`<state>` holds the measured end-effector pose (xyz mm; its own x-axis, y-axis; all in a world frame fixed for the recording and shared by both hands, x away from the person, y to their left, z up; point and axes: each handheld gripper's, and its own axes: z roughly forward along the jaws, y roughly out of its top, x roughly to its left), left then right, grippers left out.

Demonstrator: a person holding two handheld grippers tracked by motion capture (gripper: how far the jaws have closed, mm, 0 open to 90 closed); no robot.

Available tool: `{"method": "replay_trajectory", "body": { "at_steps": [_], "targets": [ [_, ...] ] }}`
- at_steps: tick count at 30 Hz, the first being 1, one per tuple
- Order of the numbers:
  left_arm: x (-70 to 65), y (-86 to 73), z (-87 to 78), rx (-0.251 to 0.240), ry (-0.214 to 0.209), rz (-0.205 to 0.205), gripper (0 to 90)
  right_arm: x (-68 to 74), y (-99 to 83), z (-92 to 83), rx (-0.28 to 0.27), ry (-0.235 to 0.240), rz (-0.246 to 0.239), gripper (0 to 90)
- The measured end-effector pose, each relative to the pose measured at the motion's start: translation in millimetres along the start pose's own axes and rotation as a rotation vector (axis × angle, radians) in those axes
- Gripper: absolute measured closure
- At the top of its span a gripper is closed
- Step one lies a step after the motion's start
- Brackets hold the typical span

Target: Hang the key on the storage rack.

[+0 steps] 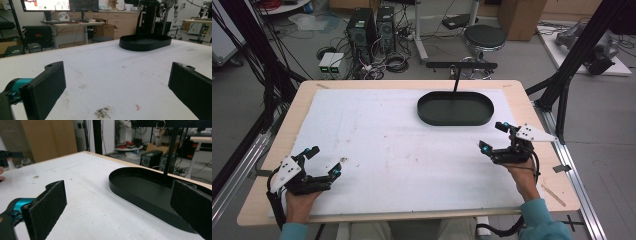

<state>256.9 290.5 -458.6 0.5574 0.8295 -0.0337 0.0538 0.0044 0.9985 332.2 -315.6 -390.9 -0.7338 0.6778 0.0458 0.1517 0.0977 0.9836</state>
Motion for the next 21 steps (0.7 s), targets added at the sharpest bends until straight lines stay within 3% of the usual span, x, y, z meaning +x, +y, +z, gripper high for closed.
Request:
{"method": "replay_trajectory", "body": {
  "at_steps": [9, 11, 16, 21],
  "targets": [
    [-0.4, -0.2, -0.2, -0.006, -0.004, 0.008, 1.7, 7.1, -32.0, -5.9, -0.053, -0.012, -0.007, 0.5],
    [-0.6, -0.3, -0.3, -0.007, -0.004, 0.007, 1.7, 8.4, -38.7, -6.6, -0.062, -0.012, -0.028, 0.5],
    [-0.2, -0.1, -0.3, -0.005, -0.006, 0.007, 1.7, 10.9, -57.5, -5.1, -0.052, -0.012, -0.012, 0.6],
    [-0.4, -0.2, -0.1, -0.006, -0.004, 0.006, 1.7, 12.4, -60.6, -8.4, -0.088, -0.036, -0.001, 0.6]
  ]
}}
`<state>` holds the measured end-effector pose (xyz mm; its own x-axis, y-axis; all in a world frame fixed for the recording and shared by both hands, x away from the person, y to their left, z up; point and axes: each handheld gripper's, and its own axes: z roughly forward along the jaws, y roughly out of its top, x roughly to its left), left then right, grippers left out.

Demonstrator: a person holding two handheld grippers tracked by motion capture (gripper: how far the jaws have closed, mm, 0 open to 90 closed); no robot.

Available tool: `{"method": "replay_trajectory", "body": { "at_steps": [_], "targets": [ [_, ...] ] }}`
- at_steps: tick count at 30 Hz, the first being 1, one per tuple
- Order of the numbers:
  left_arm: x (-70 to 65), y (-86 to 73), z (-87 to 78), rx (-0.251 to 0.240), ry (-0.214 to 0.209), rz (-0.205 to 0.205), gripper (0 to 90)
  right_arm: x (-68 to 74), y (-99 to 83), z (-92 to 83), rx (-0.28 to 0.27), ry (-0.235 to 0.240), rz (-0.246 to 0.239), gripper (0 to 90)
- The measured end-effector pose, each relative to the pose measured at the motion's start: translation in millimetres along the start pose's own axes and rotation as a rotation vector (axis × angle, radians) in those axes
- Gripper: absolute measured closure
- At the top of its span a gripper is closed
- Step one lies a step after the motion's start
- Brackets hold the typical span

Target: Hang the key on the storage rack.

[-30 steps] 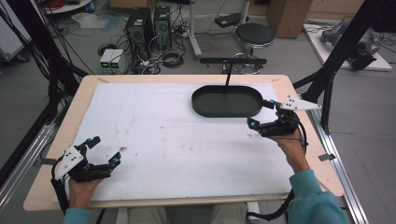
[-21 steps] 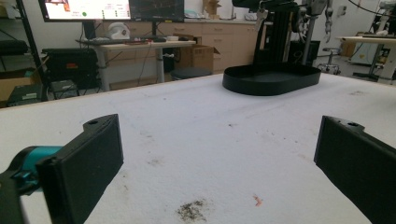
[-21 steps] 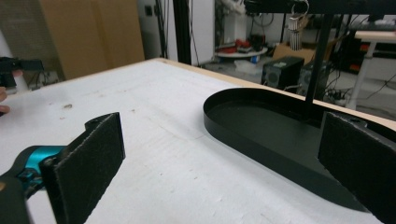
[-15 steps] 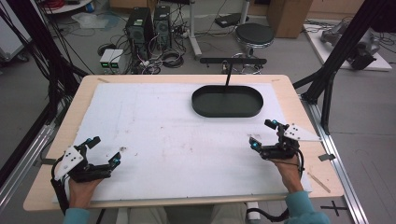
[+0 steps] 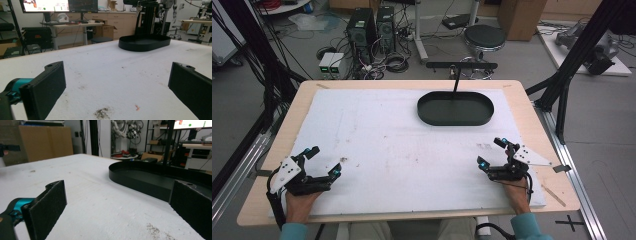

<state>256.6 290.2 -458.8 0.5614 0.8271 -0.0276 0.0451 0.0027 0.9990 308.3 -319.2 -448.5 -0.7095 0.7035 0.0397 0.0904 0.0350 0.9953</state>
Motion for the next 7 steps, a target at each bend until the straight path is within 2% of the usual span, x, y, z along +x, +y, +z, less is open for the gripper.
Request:
{"method": "replay_trajectory", "body": {
  "at_steps": [7],
  "targets": [
    [-0.6, 0.1, -0.3, 0.004, -0.004, 0.008, 1.7, -0.4, -0.5, -0.6, -0.007, -0.006, -0.002, 0.6]
  ]
}}
